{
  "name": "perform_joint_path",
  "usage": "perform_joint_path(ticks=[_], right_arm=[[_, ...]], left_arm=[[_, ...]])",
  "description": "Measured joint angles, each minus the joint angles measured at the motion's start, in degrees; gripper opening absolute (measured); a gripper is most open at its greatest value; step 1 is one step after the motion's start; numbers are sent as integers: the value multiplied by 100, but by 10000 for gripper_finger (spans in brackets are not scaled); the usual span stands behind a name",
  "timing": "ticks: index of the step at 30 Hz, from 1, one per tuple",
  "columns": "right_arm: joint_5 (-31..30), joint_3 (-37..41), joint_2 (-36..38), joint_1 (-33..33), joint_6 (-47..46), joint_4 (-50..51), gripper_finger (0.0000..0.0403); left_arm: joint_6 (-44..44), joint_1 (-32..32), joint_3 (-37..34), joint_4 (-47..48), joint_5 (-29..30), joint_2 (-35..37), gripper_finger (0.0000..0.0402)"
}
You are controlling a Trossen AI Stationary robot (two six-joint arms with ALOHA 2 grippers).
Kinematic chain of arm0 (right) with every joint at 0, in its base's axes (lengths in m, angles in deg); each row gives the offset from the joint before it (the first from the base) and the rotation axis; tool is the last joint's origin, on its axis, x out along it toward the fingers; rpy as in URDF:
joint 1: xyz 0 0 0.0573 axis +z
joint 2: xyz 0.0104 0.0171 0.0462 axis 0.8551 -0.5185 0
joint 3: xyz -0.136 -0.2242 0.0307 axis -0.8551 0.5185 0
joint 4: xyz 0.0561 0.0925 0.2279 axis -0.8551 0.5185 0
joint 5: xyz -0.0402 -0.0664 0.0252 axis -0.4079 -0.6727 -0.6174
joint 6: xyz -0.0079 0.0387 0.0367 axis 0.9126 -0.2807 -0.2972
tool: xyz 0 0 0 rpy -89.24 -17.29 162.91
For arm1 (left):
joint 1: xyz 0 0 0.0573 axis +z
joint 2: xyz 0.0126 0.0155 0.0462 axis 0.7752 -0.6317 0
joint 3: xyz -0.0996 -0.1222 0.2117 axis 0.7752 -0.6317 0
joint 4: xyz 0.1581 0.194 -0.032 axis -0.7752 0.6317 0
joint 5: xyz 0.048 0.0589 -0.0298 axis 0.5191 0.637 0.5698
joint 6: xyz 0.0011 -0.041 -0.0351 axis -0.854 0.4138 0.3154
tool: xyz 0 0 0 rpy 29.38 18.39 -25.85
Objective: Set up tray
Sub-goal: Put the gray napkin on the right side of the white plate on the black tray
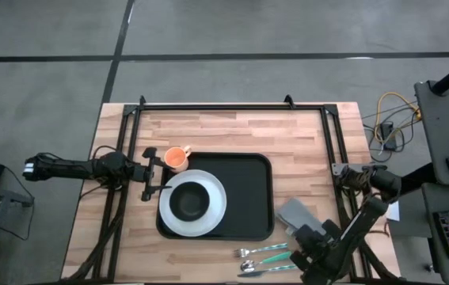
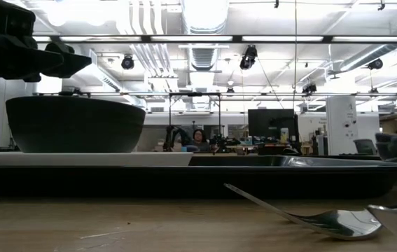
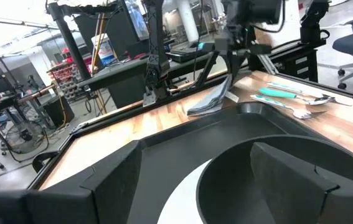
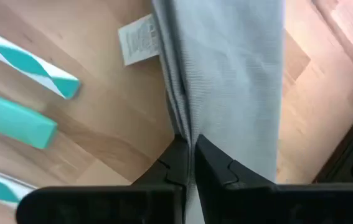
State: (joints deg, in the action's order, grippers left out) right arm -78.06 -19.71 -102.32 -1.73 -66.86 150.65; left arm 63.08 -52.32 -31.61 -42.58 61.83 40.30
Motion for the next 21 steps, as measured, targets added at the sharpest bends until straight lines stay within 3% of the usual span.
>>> perform_joint_path(ticks=[4,9,17,21], right_arm=[[-587,132,423,-20,-241,-22,9],[-700,272,561,-209,-319,-49,9],[-8,288,610,-565,-9,-14,9],[24,288,922,-625,-23,323,8]], left_arm=[[0,-2,-1,1,-1,-5,280],[0,-2,-1,2,1,-5,279],[46,-2,1,1,-1,-7,280],[48,-2,0,1,-1,-6,280]])
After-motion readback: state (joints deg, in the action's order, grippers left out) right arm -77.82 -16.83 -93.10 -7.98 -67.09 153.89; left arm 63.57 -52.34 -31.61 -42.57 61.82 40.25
